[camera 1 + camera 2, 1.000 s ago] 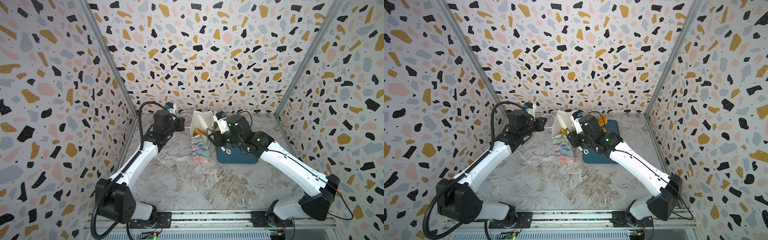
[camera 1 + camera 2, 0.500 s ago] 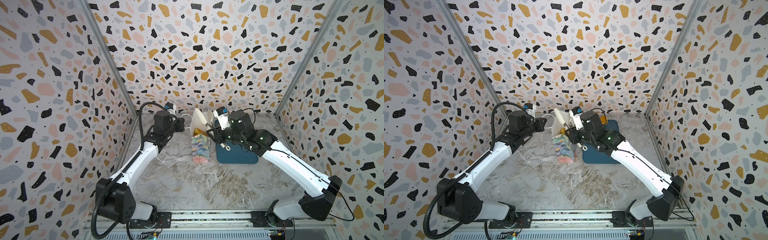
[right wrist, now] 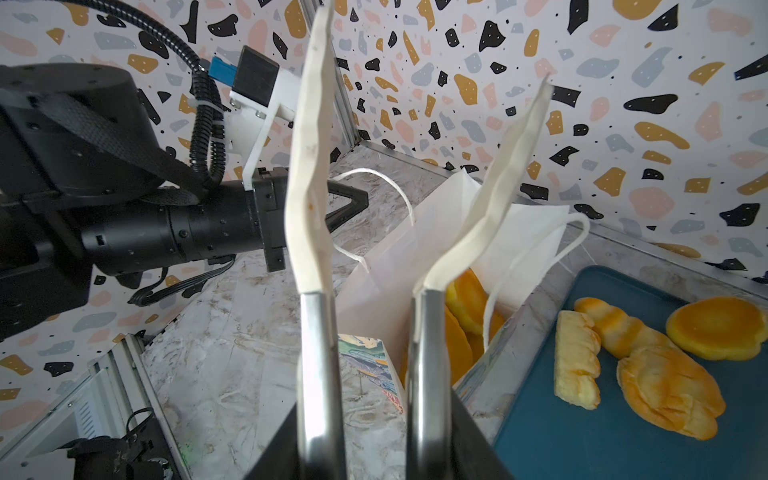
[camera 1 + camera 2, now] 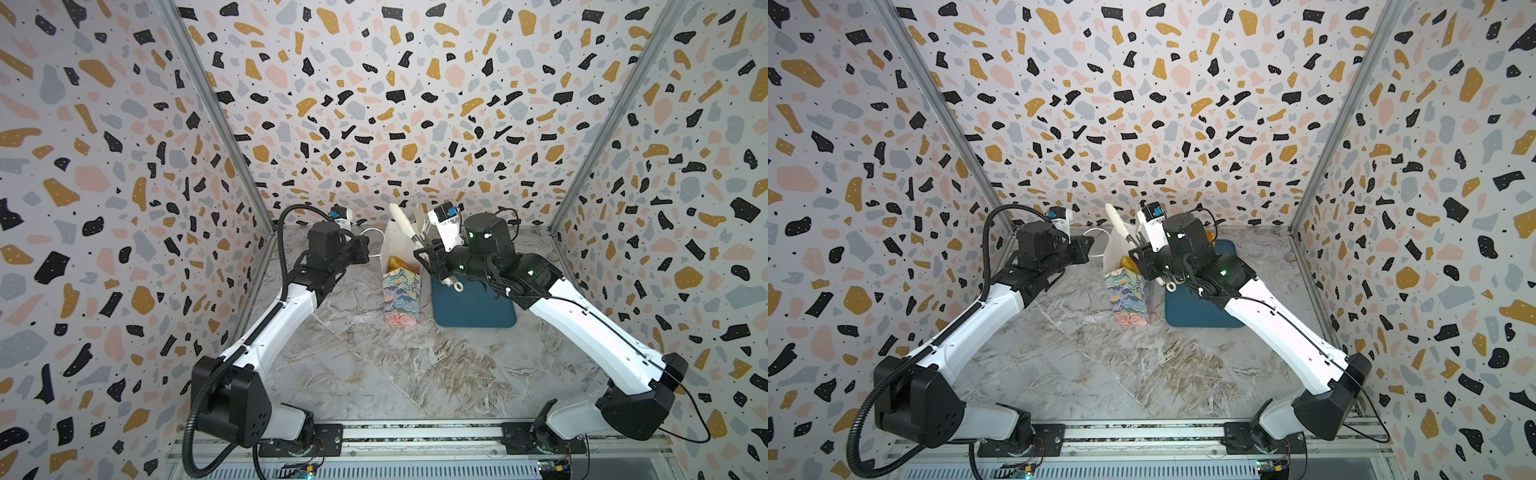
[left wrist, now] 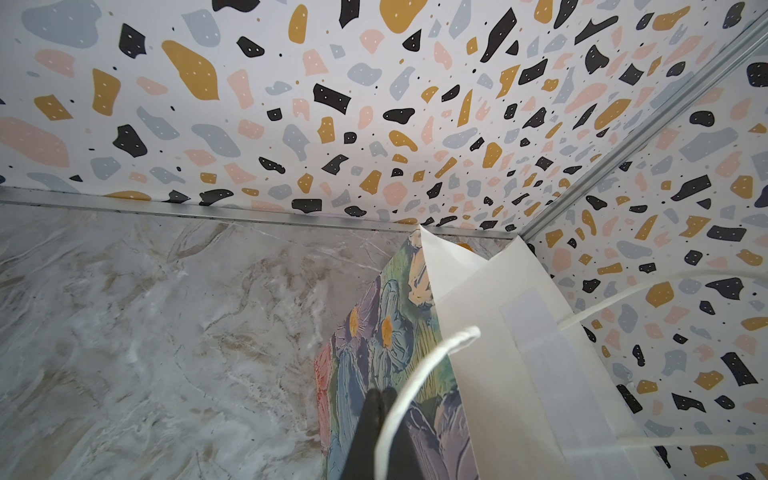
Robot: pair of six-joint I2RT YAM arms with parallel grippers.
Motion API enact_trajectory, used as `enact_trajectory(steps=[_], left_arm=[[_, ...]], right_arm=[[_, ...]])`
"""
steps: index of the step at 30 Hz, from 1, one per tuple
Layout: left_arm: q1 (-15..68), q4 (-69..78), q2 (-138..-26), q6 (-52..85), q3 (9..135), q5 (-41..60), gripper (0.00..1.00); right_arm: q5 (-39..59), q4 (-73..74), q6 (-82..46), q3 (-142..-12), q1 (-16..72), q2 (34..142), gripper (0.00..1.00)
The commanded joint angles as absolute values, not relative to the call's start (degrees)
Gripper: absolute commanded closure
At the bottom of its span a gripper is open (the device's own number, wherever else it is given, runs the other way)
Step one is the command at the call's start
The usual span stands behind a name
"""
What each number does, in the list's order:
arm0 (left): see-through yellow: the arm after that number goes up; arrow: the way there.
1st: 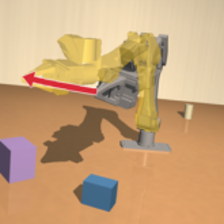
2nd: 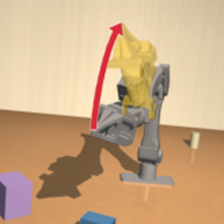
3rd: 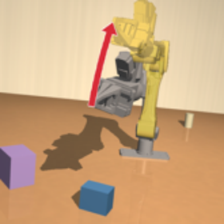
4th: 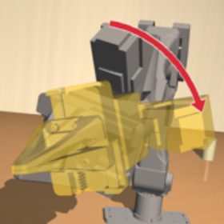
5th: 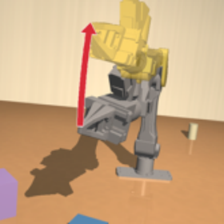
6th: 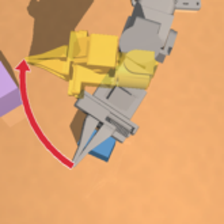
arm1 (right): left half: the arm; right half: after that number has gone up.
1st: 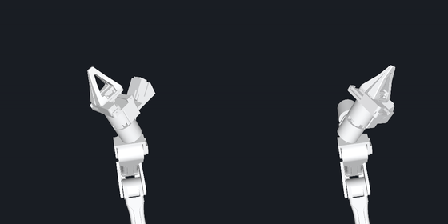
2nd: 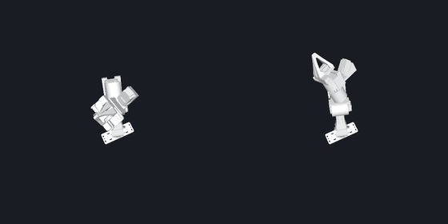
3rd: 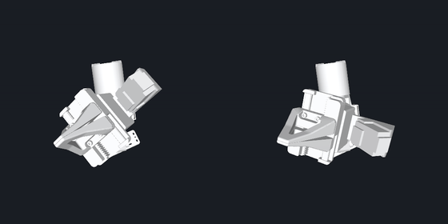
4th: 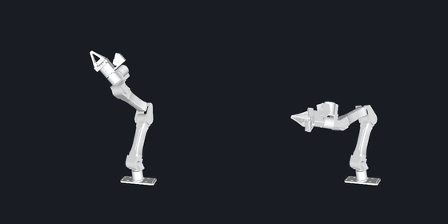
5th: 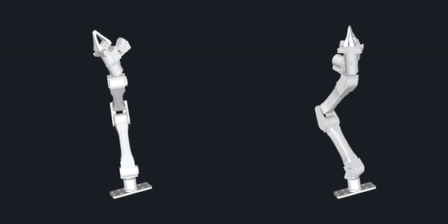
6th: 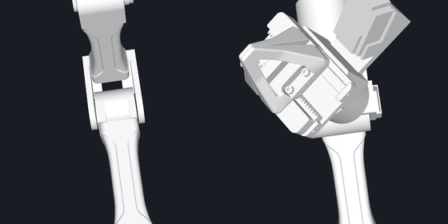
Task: Place the fake bread into the paper bag
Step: 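Move the open tongs over the pale bread stick on the tray with the right gripper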
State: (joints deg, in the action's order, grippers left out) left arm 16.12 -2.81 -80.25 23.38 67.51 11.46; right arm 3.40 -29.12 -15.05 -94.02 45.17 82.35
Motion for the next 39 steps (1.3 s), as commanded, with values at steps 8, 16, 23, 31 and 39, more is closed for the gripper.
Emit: enact_trajectory(steps=[8, 16, 23, 31, 39], left_arm=[[15.7, -2.2, -80.5, 23.6, 68.1, 12.4, 1.00], [15.6, -2.6, -81.2, 23.7, 68.5, 13.1, 1.00], [15.4, -2.6, -81.4, 23.7, 68.6, 13.0, 1.00], [15.3, -2.6, -81.6, 23.7, 68.5, 12.8, 1.00], [15.2, -2.8, -81.6, 23.4, 68.3, 11.8, 1.00]], right_arm=[[1.4, -27.4, -13.6, -92.8, 40.8, 75.2, 0.58], [2.3, -26.8, -13.4, -87.6, 35.7, 72.2, 0.58], [3.0, -26.5, -11.9, -83.3, 32.6, 71.3, 0.58], [3.3, -26.2, -10.8, -78.7, 29.5, 71.4, 0.58], [3.7, -25.7, -9.6, -74.0, 25.9, 72.0, 0.58]])
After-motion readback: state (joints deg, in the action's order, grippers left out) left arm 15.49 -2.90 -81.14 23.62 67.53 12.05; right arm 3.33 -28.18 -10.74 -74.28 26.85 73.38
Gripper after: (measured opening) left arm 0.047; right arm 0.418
